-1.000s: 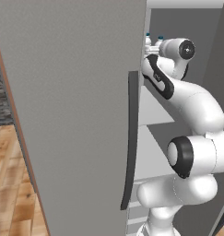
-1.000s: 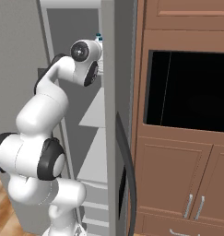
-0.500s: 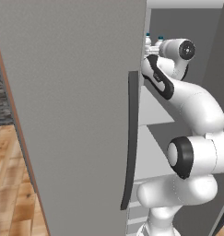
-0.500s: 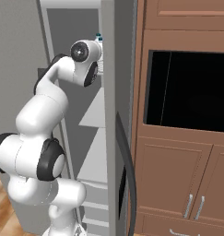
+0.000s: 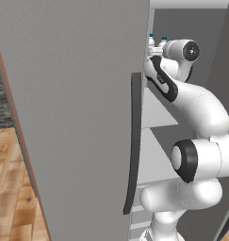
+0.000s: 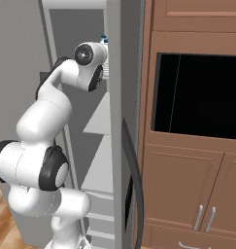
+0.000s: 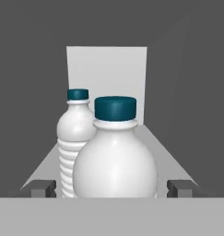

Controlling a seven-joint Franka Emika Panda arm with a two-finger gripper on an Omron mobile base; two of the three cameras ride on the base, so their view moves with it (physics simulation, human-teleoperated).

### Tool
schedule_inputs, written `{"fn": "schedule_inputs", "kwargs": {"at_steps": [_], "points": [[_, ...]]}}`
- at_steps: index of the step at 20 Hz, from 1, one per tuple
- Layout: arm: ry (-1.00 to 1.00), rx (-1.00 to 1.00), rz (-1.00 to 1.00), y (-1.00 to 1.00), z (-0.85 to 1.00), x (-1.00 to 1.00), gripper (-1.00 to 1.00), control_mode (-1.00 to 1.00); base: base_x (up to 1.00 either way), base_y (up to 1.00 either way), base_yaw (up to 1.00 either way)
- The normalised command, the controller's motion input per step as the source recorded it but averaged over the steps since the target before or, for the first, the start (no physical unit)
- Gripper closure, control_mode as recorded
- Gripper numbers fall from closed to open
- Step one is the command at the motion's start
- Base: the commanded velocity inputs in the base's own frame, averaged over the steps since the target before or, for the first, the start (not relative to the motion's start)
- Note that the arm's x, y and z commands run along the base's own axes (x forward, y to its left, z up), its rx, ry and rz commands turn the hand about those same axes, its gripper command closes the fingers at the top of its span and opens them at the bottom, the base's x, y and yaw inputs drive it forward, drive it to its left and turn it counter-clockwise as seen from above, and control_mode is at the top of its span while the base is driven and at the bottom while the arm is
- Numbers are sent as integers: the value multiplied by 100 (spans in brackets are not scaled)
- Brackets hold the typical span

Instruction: Take the bottled waters from the counter and place them in the freezer to freeze. Close the freezer door after placing the bottles.

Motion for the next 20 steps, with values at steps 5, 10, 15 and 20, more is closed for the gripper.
{"fn": "schedule_inputs", "kwargs": {"at_steps": [5, 10, 15, 20], "points": [[0, 0, 0, 0, 0, 0, -100, -100, 0, 0, 0], [0, 0, 0, 0, 0, 0, -100, -100, 0, 0, 0], [-1, 0, 0, 0, 0, -3, -100, -100, 0, 0, 0], [-6, 0, 0, 0, 4, -10, -100, -100, 0, 0, 0]]}}
